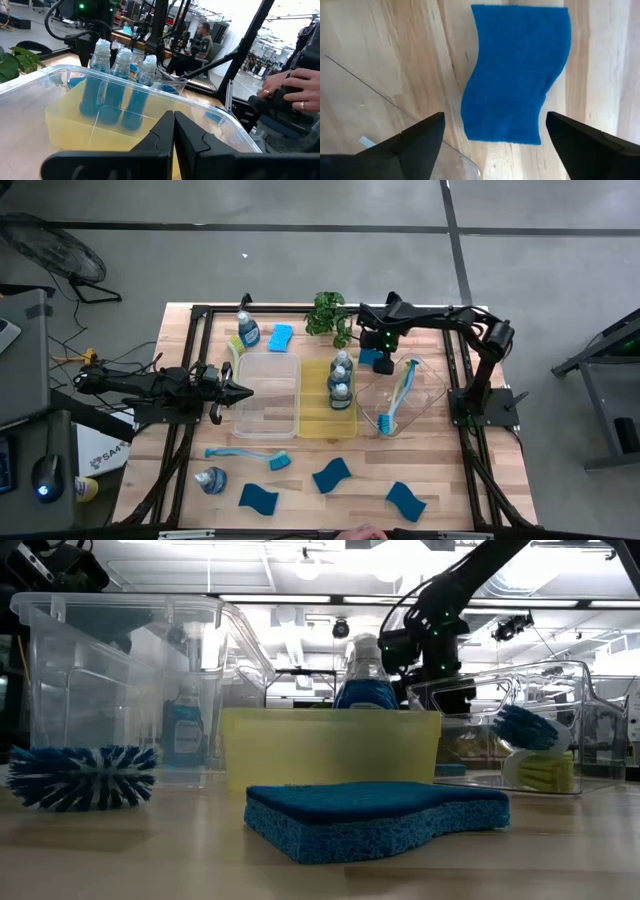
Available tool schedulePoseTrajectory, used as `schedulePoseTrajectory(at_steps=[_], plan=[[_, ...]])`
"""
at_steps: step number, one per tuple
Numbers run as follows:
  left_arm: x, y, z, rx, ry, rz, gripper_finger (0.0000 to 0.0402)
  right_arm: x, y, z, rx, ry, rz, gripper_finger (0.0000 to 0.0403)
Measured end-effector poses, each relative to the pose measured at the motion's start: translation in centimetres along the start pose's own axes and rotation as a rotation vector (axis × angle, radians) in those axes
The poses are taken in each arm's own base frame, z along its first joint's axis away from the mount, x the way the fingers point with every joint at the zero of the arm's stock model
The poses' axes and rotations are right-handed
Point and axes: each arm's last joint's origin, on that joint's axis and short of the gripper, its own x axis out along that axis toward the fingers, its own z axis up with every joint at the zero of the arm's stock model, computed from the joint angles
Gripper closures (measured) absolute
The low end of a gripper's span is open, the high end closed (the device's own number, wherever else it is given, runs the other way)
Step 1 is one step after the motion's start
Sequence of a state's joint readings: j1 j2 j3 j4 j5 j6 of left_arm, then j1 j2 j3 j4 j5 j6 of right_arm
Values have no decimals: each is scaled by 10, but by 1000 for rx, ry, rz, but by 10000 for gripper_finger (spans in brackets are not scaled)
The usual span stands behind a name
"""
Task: Pick & Place Kitchen Sink Supplies
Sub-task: Put the blue sponge into the white bin
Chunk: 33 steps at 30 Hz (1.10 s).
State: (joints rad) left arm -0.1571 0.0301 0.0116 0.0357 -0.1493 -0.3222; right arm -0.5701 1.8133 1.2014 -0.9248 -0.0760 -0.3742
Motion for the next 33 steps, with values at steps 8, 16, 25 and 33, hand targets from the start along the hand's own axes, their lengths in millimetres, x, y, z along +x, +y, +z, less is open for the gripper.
schedulePoseTrajectory(at_steps=[8,16,25,33], plan=[[0,0,0,0,0,0,399,2,-4,1,15,-20,-34,30],[0,0,0,0,0,0,399,15,-4,-5,50,-45,-31,28],[0,0,0,0,0,0,399,28,-2,-11,43,-74,-37,29],[0,0,0,0,0,0,399,21,-4,-8,23,-55,-38,29]])
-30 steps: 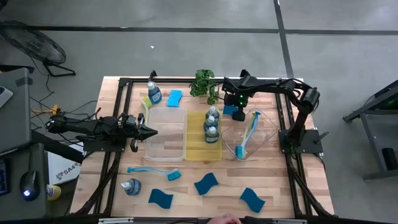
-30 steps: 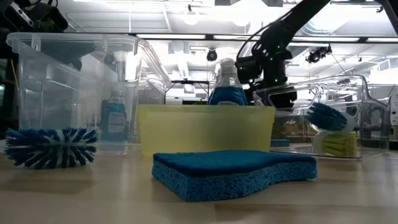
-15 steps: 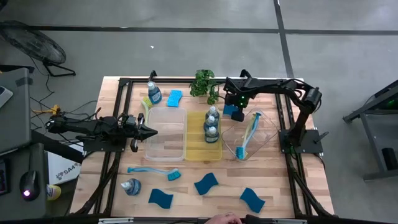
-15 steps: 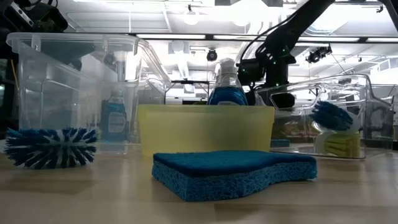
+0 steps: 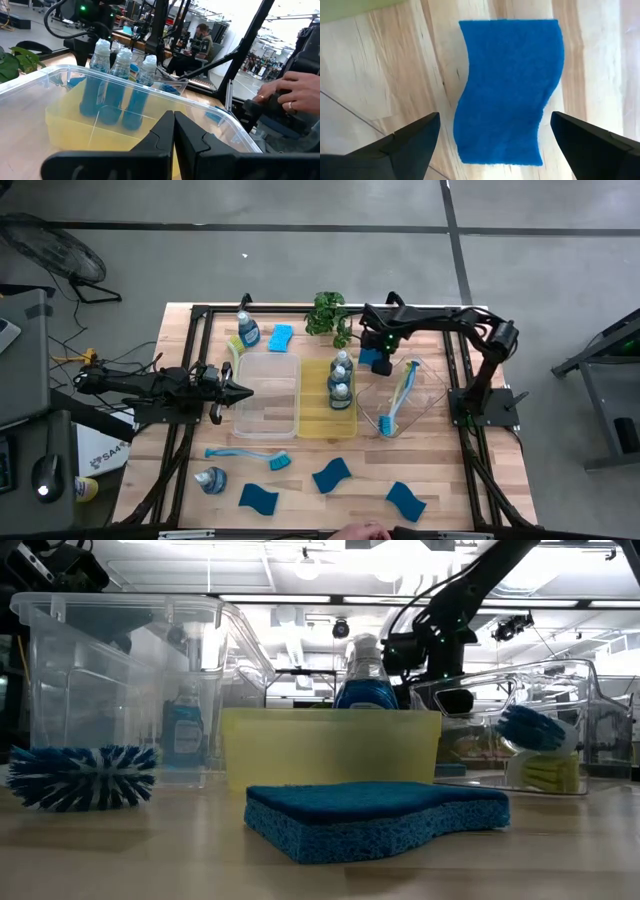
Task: Pick & Place Kitchen Sink Supplies
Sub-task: Put the blue sponge into the white bin
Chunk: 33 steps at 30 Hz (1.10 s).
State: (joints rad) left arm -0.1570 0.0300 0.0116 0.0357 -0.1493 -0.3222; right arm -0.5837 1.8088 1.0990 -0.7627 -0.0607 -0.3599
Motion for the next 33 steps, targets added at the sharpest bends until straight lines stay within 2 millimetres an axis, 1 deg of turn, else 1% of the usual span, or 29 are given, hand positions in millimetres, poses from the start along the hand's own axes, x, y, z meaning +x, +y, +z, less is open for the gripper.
schedulePoseTrajectory(at_steps=[5,10,16,24,26,30,33], plan=[[0,0,0,0,1,0,399,-4,-4,5,47,-10,-41,29],[0,0,0,0,1,0,399,-5,-4,5,98,-10,-20,29],[0,0,0,0,0,0,399,-5,-3,5,101,-14,7,29],[0,0,0,0,0,0,399,-24,-7,17,105,-40,1,30],[0,0,0,0,0,0,399,-22,-6,18,141,-27,1,30],[0,0,0,0,1,0,399,-12,-1,20,227,16,3,29],[0,0,0,0,1,0,399,-9,1,22,229,12,5,29]])
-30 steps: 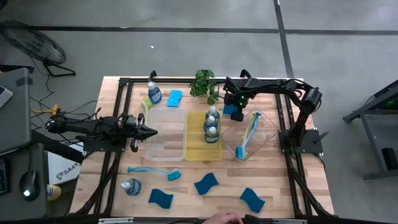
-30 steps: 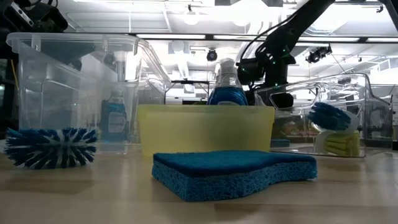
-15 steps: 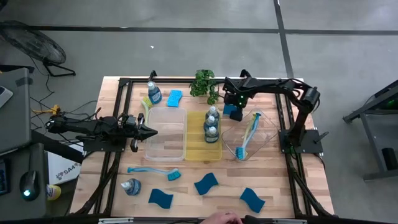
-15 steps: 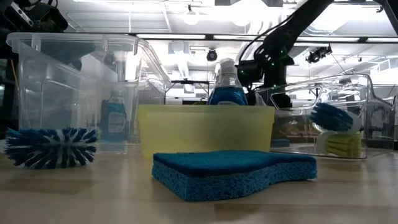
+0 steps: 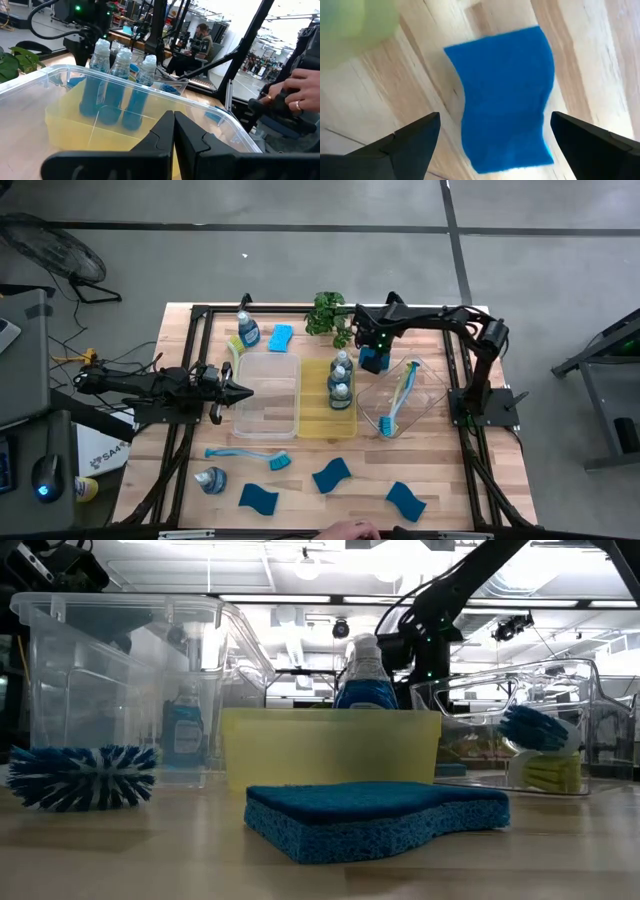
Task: Pick & Place Kitchen Sink Supplies
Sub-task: Put the blue sponge into the white bin
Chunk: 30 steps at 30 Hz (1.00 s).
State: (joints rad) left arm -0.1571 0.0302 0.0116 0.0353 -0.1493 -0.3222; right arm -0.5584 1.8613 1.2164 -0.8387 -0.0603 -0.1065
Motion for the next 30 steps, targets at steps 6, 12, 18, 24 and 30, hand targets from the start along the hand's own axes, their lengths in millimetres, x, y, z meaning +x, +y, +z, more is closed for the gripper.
schedulePoseTrajectory(at_steps=[6,12,18,24,30], plan=[[0,0,0,0,0,0,399,10,-1,5,-3,-20,-44,29],[0,0,0,0,0,0,399,23,-3,9,-2,-3,-56,29],[0,0,0,0,0,0,399,24,-3,9,19,0,-56,45],[0,0,0,0,0,0,399,24,-2,8,26,11,-53,106],[0,0,0,0,0,0,399,25,-2,7,25,14,-56,167]])
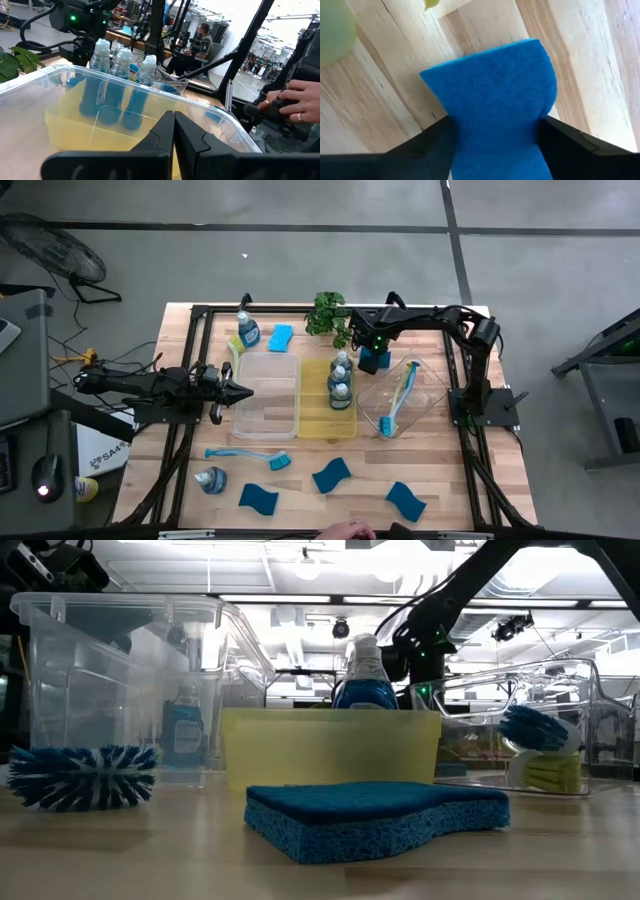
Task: Pick & Place Kitchen Sink Supplies
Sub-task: Put the blue sponge into the white bin
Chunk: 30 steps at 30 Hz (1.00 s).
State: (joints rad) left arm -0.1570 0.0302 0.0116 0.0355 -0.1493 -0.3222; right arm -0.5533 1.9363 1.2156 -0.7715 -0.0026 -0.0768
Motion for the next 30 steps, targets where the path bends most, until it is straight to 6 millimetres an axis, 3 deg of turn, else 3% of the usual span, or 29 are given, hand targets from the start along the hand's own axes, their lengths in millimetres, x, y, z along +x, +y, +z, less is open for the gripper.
schedulePoseTrajectory(at_steps=[7,15,22,30], plan=[[0,0,0,0,0,0,399,-5,-1,-2,18,-6,-16,226],[0,0,0,0,0,0,399,-38,-1,-10,21,-58,-30,279],[0,0,0,0,0,0,399,-94,2,-25,35,-223,3,297],[0,0,0,0,0,0,399,-166,8,-59,-10,-481,91,299]])
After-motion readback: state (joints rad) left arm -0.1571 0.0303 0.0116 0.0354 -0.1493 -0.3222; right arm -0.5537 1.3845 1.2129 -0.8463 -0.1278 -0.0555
